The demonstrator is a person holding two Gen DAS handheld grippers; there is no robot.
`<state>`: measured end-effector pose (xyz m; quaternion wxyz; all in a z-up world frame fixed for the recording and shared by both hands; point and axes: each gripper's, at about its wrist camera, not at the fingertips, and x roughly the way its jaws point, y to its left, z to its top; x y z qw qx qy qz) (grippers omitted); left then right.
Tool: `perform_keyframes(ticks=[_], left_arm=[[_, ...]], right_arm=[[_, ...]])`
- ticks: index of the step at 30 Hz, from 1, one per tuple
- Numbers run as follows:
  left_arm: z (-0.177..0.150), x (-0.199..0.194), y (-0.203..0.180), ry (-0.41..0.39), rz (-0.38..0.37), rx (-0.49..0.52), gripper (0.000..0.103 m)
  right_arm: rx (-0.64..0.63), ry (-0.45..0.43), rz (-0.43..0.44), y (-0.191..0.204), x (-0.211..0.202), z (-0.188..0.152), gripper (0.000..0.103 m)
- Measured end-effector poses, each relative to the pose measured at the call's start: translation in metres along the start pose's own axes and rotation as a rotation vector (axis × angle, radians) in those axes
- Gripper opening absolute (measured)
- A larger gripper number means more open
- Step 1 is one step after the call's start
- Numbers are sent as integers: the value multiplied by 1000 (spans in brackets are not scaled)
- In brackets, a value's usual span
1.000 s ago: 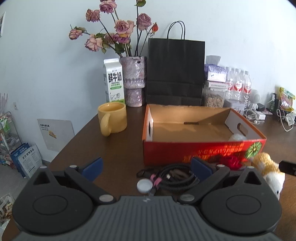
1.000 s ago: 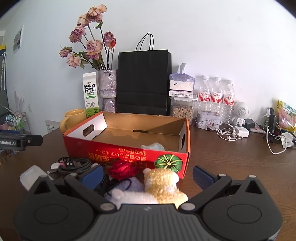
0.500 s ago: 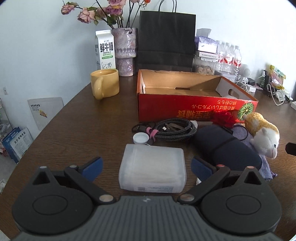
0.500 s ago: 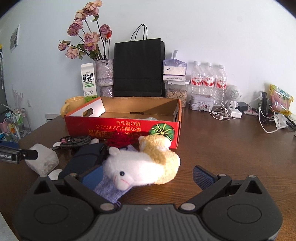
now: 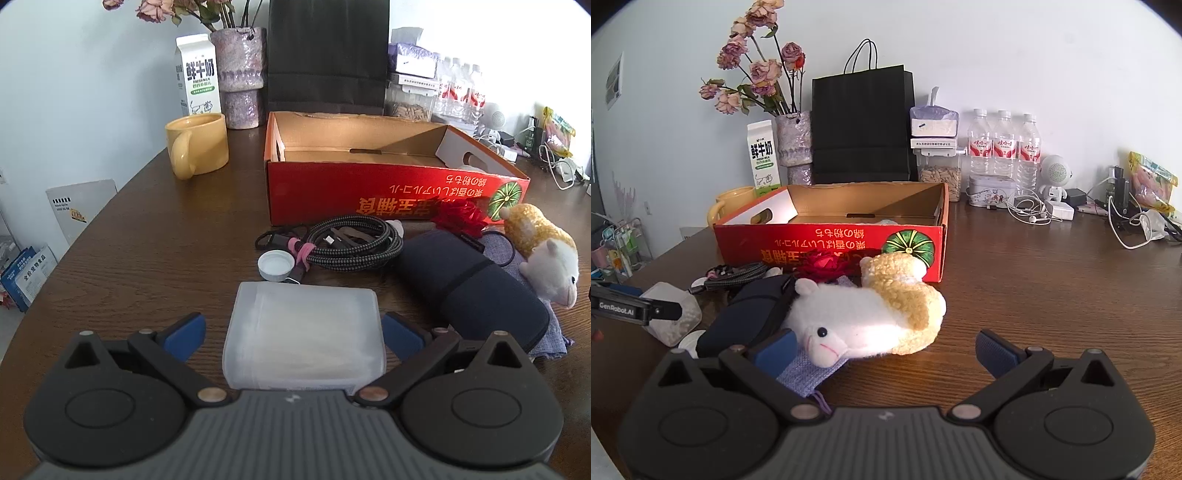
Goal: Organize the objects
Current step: 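Grasp the white plastic box with the left tool while the right tool grasps the plush toy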
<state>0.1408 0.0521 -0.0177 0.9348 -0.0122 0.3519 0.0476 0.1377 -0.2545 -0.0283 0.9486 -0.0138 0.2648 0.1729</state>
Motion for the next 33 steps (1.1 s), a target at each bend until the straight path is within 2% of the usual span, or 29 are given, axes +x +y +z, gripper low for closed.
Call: perform_keyframes(ticks=[7, 18, 25, 27, 30, 32, 33], left_arm=[[-2, 25, 4, 87, 9, -39, 103], [-4, 29, 0, 58, 30, -17, 103], [-5, 28, -1, 53, 41, -28, 103], [-6, 27, -1, 49, 36, -25, 101], [-6, 24, -2, 40, 21, -12, 92], [-6, 22, -4, 36, 16, -6, 85], [-6, 21, -4, 33, 14, -3, 83]], right_arm=[[-1, -5, 3, -5, 9, 7, 103], [2, -1, 4, -14, 37, 27, 103], [10, 65, 36, -23, 70, 47, 103], [15, 96, 45, -24, 80, 50, 103], [19, 145, 55, -25, 96, 51, 102], [30, 174, 63, -26, 105, 49, 98], [43, 181, 65, -26, 108, 48, 92]])
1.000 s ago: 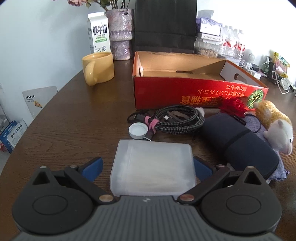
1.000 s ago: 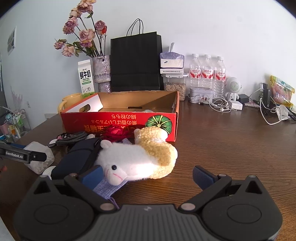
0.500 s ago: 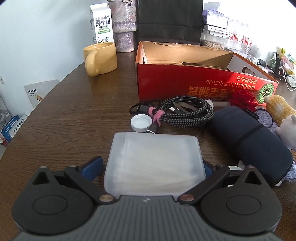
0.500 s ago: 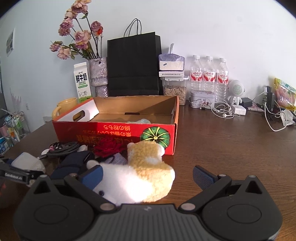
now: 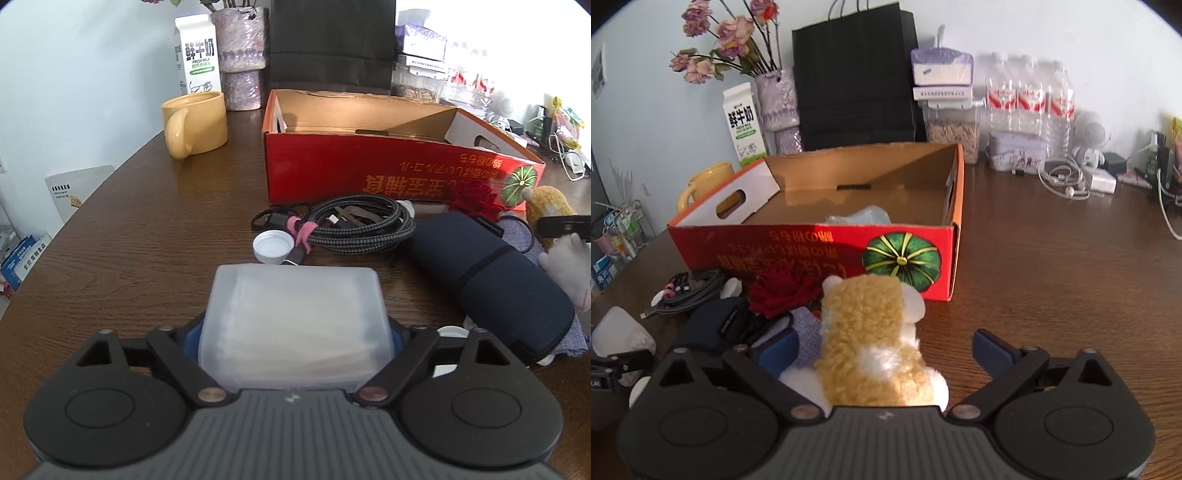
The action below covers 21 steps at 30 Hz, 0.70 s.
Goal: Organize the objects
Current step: 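Grasp the white plastic box with the left tool while the right tool grasps the plush toy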
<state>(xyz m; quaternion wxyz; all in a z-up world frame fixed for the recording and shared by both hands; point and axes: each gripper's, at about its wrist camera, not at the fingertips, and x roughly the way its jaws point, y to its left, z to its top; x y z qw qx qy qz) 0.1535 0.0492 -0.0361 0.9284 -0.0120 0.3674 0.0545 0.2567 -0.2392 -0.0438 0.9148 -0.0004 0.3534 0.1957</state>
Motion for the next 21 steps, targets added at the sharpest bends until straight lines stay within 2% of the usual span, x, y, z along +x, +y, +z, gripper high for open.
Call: perform_keyframes(ticks=[2, 4, 7, 13, 21], left_arm=[[-1, -1, 0, -1, 1, 0, 83], [-2, -2, -1, -6, 1, -1, 83], [-3, -4, -1, -11, -3, -1, 83], [-3, -11, -1, -35, -15, -21, 83], [14, -37, -7, -139, -21, -8, 83]], right_arm=[[25, 14, 29, -2, 3, -4, 84], [48, 7, 38, -2, 0, -7, 67], [74, 2, 42, -3, -5, -10, 59], [112, -23, 48, -7, -21, -12, 54], [102, -97, 58, 2, -47, 0, 52]])
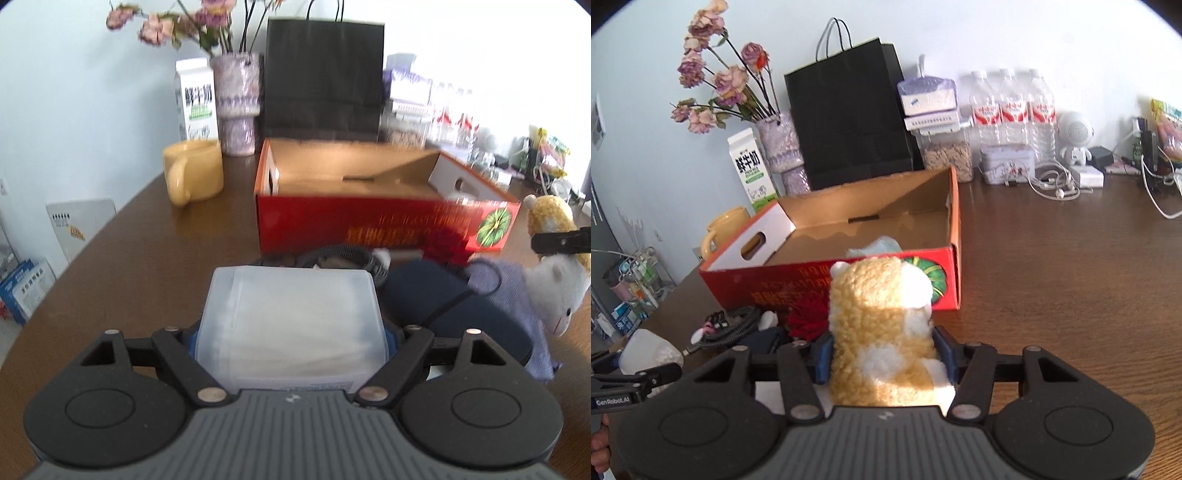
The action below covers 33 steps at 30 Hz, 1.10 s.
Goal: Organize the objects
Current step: 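Grasp the white plastic box with the left tool while the right tool grasps the plush toy, then lower the plastic box and plush toy into the red box and release both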
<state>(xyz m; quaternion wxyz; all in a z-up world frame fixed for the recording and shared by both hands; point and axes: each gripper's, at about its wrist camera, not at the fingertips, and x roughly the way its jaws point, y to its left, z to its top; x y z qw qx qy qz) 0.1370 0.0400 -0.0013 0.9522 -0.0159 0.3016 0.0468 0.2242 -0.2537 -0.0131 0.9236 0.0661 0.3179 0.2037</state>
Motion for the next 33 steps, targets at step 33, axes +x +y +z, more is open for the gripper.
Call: perform_keyframes(ticks=[33], left_arm=[[127, 65, -35, -221, -89, -45, 83]], right_arm=[[104, -174, 78, 22, 87, 101, 53]])
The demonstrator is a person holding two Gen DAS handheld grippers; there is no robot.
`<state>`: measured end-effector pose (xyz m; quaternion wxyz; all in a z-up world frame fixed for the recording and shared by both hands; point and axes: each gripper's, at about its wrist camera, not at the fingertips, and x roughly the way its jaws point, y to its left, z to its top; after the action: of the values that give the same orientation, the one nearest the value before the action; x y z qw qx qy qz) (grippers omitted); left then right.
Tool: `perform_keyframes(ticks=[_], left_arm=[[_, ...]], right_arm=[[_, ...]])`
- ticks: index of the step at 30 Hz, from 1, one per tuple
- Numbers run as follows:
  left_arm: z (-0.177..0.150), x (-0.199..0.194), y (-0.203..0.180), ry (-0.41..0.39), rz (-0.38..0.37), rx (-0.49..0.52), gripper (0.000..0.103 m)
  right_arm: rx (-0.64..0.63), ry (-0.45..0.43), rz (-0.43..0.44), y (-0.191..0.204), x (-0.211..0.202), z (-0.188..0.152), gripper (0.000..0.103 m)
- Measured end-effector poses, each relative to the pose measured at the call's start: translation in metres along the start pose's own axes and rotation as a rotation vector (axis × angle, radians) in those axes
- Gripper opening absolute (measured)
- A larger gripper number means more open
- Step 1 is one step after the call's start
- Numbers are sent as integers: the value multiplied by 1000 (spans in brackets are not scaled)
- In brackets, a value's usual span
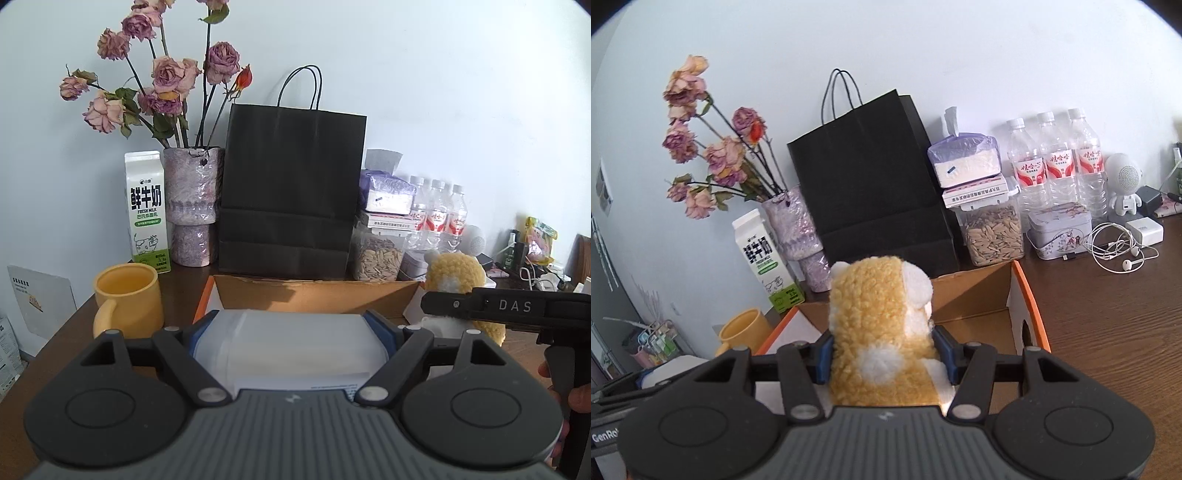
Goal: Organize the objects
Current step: 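Lower the plastic box and plush toy into the red box and release both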
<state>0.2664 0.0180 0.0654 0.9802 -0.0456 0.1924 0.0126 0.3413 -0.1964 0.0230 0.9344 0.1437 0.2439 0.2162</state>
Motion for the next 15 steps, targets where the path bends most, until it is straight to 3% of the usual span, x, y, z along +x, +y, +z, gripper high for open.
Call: perform_keyframes(ticks=[9, 15], left_arm=[[2, 59, 10, 44, 22, -5, 83], [4, 77, 15, 58, 29, 3, 83]], right_arm=[[32, 18, -43, -23, 44, 9, 52], [17, 43, -75, -29, 62, 11, 53]])
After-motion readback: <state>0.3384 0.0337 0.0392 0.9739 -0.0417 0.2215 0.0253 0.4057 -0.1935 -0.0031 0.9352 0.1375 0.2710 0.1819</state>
